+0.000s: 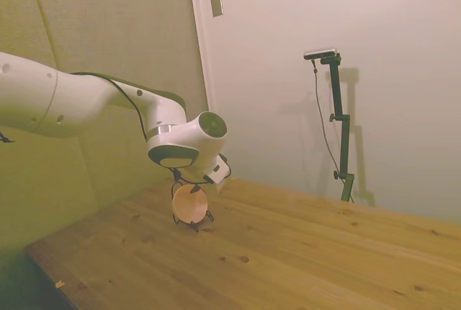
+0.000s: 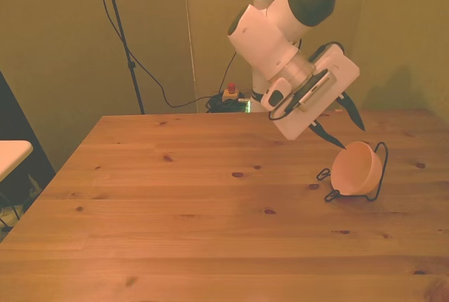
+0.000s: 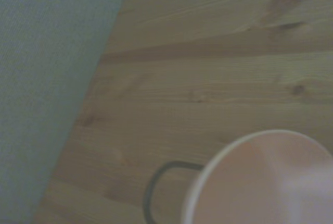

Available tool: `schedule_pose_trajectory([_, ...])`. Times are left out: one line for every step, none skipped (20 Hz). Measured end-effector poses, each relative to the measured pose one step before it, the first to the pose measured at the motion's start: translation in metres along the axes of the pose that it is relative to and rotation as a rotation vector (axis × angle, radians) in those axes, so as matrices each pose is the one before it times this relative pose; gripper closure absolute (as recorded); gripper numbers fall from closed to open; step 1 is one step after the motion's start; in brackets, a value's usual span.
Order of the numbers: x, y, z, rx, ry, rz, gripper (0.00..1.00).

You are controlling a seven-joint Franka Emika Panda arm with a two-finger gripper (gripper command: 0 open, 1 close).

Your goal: Load the bowl

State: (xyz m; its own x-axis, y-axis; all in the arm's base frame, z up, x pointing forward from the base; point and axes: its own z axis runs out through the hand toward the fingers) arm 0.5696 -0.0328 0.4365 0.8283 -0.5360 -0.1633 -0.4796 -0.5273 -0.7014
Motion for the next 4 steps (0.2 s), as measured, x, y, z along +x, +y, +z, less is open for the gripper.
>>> schedule_pose_trajectory([-0.00381,0.00508,-0.00997,-0.01284,0.01885,0.00182,0.0])
schedule_pose_trajectory([-0.00424,0.00637,-0.00983,-0.0122,0.01613,0.0034,0.0])
schedule_pose_trajectory([-0.00469,0.00799,-0.00937,-0.01481,0.01937,0.00441,0.0])
schedule_pose_trajectory([-0.00583,0.0101,-0.00858,-0.01146,0.00967,0.00471,0.0])
